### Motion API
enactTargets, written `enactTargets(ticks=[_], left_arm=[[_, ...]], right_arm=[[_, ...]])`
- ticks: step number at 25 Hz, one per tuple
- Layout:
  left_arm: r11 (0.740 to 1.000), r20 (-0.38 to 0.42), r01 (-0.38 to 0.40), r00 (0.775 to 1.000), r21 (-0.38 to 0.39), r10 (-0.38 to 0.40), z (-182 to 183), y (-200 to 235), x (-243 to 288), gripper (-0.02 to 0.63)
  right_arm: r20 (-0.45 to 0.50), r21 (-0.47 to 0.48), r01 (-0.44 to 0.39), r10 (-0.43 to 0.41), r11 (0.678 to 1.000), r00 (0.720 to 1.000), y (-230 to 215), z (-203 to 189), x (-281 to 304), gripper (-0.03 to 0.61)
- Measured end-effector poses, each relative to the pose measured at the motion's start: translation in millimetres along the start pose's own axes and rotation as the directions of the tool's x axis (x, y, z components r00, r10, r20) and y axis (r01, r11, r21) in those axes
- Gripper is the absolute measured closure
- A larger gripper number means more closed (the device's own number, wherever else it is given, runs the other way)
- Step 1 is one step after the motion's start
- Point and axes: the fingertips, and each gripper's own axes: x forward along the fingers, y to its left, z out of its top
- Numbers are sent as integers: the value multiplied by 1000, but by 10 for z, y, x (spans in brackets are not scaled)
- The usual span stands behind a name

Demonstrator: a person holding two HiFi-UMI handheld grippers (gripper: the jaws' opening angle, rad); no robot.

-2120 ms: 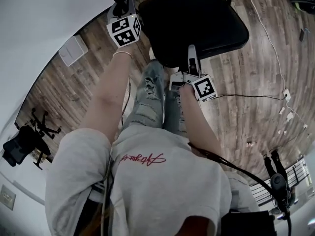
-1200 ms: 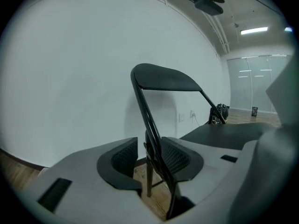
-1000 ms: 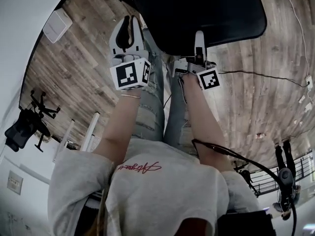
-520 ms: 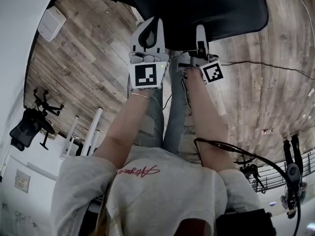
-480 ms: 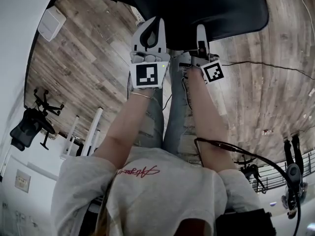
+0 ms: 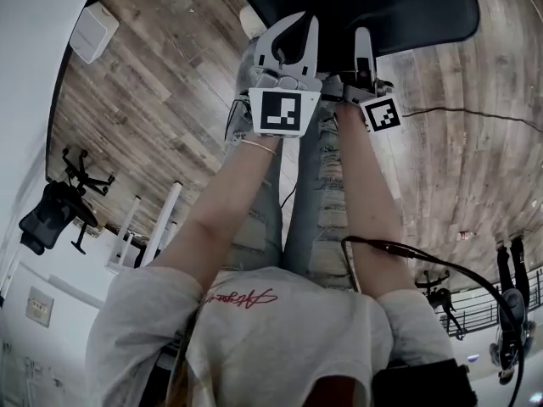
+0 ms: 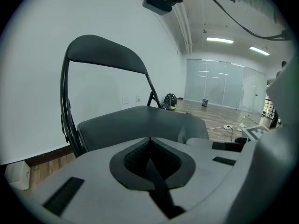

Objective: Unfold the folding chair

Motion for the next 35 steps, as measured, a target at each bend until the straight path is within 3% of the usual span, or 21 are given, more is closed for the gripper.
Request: enactTargets(ticks=[7,10,14,18,20,24,29,31,35], left_arm=[[999,57,41,998,-7,-40,27,30,-58,597],[998,57,59,997,10,-60,-22,19,-123,598],[997,73,72,995,-27,-70,30,79,-194,597],[996,120,93,989,-9,-92,129,30,-296,598],[993,138,117,984,6,-117,164,-53,-349,598],[989,126,146,981,4,-145,102,-120,-313,598],[983,132,178,974,41,-181,-74,-238,-323,598],[981,135,187,972,51,-192,-86,-273,-319,598],[978,151,203,966,47,-208,-71,-265,-335,598]], right_arm=[[60,-12,-65,66,998,996,36,23,-27,318],[96,69,-104,97,992,991,-30,35,-136,318],[42,199,-214,210,956,977,-41,6,-331,319],[-18,239,-125,133,963,991,-72,-38,-336,316],[-2,292,-130,136,948,991,-130,-74,-308,336],[55,389,-299,302,871,952,-113,-55,-309,344],[179,369,-406,365,836,914,-97,-42,-400,375],[148,347,-439,414,829,898,-68,-38,-399,382],[-8,247,-474,491,845,871,4,-90,-401,393]])
